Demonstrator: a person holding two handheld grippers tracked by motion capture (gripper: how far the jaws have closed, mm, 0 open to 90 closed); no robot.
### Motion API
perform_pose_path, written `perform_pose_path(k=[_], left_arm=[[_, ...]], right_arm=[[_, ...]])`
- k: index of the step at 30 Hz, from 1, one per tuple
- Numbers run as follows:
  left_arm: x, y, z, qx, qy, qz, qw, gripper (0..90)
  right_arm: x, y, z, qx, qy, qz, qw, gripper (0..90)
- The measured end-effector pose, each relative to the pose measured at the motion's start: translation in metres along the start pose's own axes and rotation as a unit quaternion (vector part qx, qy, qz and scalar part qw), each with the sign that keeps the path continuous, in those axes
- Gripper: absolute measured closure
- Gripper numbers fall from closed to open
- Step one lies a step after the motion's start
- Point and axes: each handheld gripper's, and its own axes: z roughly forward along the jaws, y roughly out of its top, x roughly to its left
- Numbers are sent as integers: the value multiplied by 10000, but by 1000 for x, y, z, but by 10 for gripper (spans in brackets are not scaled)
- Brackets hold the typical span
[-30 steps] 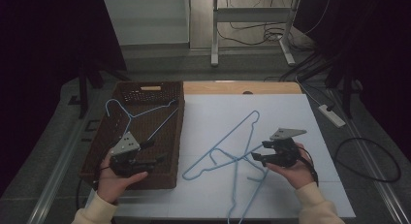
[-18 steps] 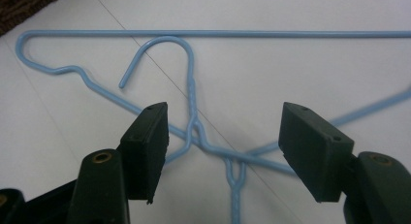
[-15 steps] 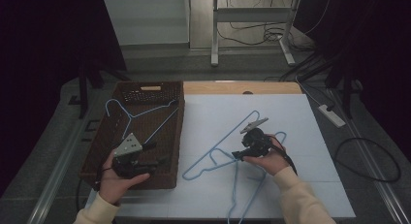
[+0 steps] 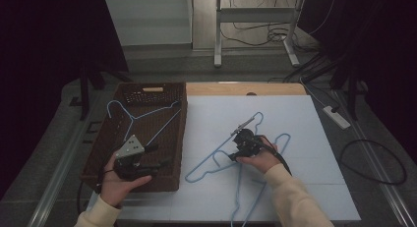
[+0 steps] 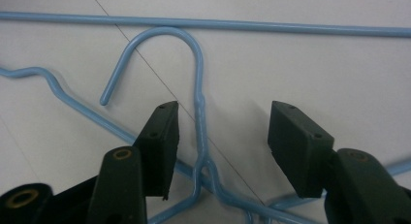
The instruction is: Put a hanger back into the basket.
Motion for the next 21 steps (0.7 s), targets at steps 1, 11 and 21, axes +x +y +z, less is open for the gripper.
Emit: perform_pose_path(k=[1,11,21], left_arm=[[0,0,0,6,0,-2,10000,337],[-1,0,2,41,-9,29,10000,336],[-2,0,3,57,-8,55,10000,335]], right_arm=[[0,1,1,34,-2,-9,10000,484],[8,4,5,322,-217,-236,9990,671],[13,5,5,403,-211,12,9990,859]])
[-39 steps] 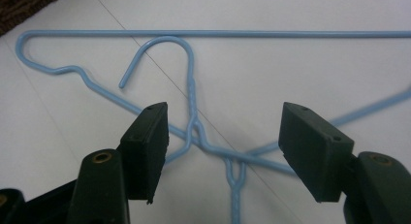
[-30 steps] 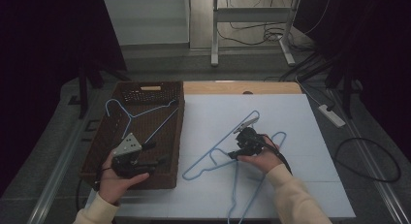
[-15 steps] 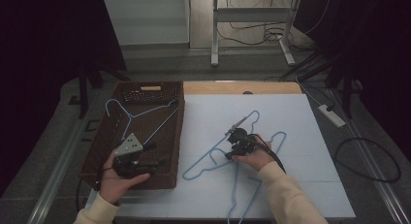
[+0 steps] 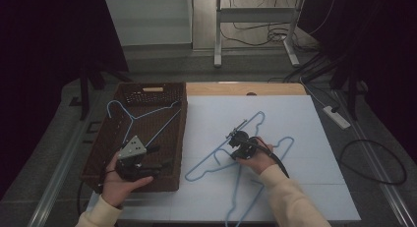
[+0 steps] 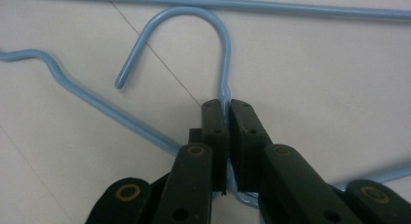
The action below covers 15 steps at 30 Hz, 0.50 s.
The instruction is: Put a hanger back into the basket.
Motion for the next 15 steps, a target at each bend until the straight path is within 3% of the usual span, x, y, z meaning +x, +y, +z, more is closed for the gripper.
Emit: perform_pose_path(k=[2,10,15], left_arm=[[0,0,0,-2,1,-3,10000,335],[-1,0,0,-3,-9,0,10000,335],[-2,1,0,-2,-23,12,10000,335]], right_arm=[[-1,-1,0,-13,41,115,9999,860],[0,-3,-2,-80,27,23,10000,861],[0,-9,-17,-483,73,93,9988,863]])
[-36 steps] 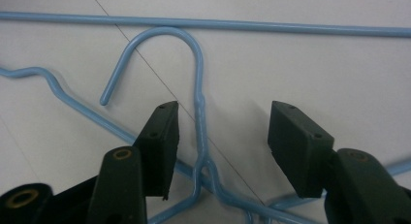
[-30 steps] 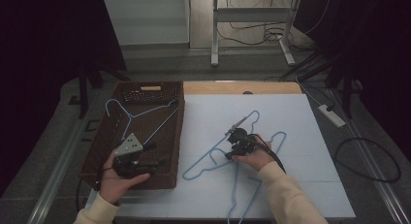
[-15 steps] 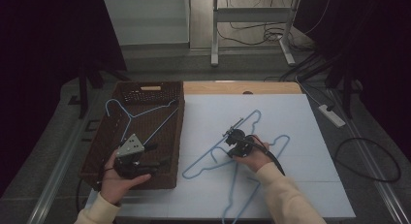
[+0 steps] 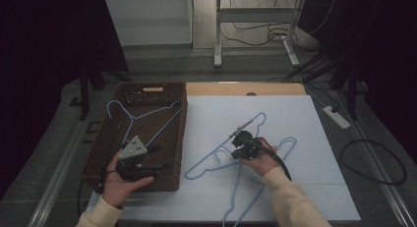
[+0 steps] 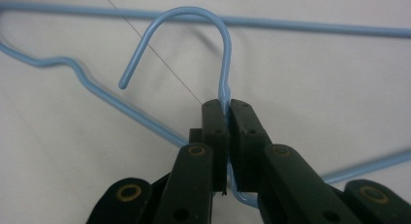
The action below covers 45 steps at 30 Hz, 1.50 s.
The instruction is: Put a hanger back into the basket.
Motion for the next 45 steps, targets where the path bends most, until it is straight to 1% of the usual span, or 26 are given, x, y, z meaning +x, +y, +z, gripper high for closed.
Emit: perform_pose_path(k=[3,5,6,11,13,17,21,27,32,37,41,45], left_arm=[[-1,1,0,-13,3,11,10000,335],[-2,1,0,-20,0,20,10000,336],[-3,2,0,-23,-2,31,10000,336],[-7,4,2,-11,-35,68,10000,336],[-7,4,3,-6,-38,70,10000,336],[-8,4,4,3,-42,61,10000,335],[-9,5,4,-9,-41,56,10000,335],[-14,7,7,25,-104,65,9999,335],[-23,11,14,81,-240,113,9996,334],[-33,19,24,145,-380,162,9990,332],[-41,27,33,192,-509,120,9984,329],[-47,32,41,241,-590,161,9978,328]], right_arm=[[-2,-5,-11,-263,14,101,9996,863],[-4,-10,-19,-491,26,175,9986,863],[-4,-11,-21,-553,29,189,9983,862],[-6,-22,-36,-1002,83,266,9946,862],[-6,-23,-38,-1038,89,264,9942,862],[-7,-29,-45,-1238,116,308,9918,862],[-7,-32,-47,-1333,140,337,9904,862],[-7,-34,-49,-1357,180,345,9900,862],[-7,-36,-51,-1415,190,365,9891,862],[-6,-38,-53,-1467,188,370,9883,862],[-6,-39,-54,-1494,199,368,9879,862],[-6,-39,-55,-1514,193,388,9875,861]])
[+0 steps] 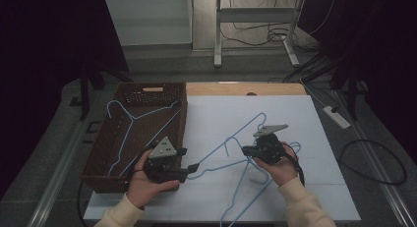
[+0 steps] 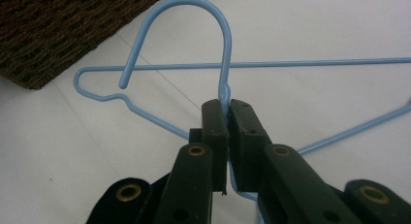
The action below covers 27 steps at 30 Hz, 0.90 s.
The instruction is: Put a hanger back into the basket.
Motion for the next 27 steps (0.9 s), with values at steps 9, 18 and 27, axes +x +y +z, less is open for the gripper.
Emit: perform_pose_path(k=[9,18,27], left_arm=[[-13,8,16,84,-207,45,9997,328],[-22,14,32,232,-351,105,9991,325],[-31,15,48,386,-513,77,9979,326]], right_arm=[[1,-2,-3,-56,-15,47,10000,862],[0,-3,-4,-97,-31,129,9999,862],[0,-3,-3,-109,-45,168,9998,862]])
